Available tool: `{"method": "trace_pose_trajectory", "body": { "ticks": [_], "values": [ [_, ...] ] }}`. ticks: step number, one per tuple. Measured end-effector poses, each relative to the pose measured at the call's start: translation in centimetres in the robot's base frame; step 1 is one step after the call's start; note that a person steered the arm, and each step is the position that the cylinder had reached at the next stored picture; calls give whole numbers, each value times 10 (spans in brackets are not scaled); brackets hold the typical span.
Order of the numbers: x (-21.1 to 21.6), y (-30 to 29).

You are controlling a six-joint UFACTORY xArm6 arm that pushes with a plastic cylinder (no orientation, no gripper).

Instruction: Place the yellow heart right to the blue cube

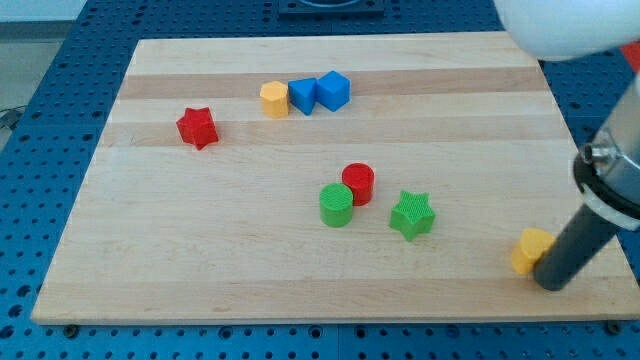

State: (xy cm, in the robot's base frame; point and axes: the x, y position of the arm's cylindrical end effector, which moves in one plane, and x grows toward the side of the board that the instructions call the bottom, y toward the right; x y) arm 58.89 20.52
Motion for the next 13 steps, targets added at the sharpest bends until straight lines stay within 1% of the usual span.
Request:
{"method": "trace_pose_trajectory", "body": {
  "ticks": [1,2,6,7,8,9,10,11,12,13],
  "values": [
    [-15,-17],
    [-43,-30],
    [-177,-79],
    [-171,-85],
    [-124,-83],
    [-72,-69],
    [-52,-43],
    [-79,-34],
    [-120,-34],
    [-152,-39]
  ]
}}
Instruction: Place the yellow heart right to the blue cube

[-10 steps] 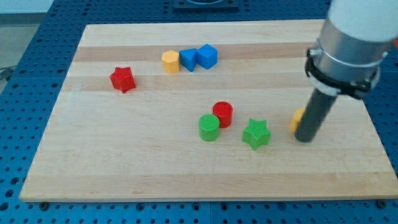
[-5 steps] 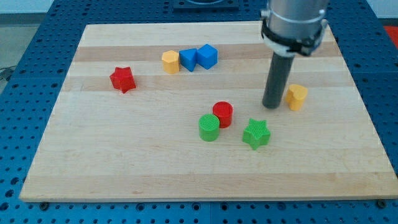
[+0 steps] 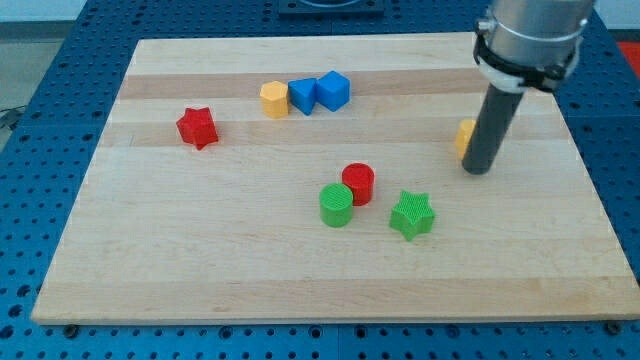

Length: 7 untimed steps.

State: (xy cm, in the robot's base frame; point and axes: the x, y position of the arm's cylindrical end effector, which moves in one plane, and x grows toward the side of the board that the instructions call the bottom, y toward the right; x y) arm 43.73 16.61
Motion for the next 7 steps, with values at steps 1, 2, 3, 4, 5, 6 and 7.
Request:
{"method": "trace_pose_trajectory", "body": {
  "ticks": [1,2,3,4,5,6,7],
  "values": [
    [-32,-6],
    [-57,-11],
    [-51,15],
    [-47,63],
    [-72,72],
    [-91,71],
    [-91,59]
  ]
}}
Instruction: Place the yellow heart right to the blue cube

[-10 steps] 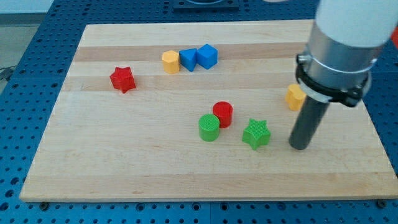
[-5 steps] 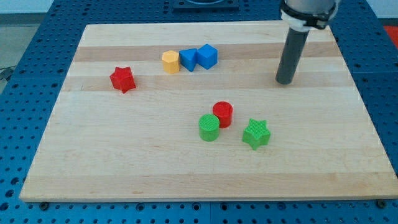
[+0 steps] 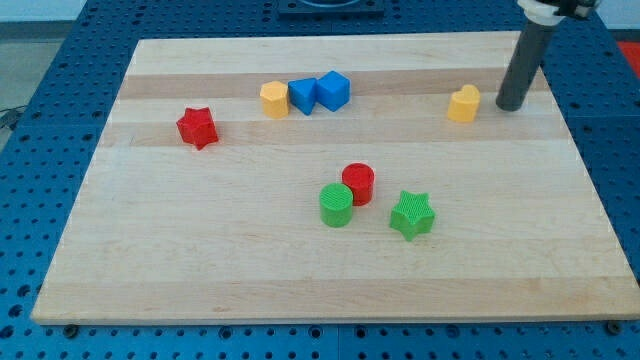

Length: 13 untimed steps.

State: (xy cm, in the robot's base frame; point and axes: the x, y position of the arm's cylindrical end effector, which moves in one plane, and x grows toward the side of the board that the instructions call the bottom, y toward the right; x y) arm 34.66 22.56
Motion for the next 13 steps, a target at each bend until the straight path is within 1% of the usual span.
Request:
{"method": "trace_pose_trajectory", "body": {
  "ticks": [2,13],
  "values": [
    [11,-28],
    [7,-164]
  ]
}}
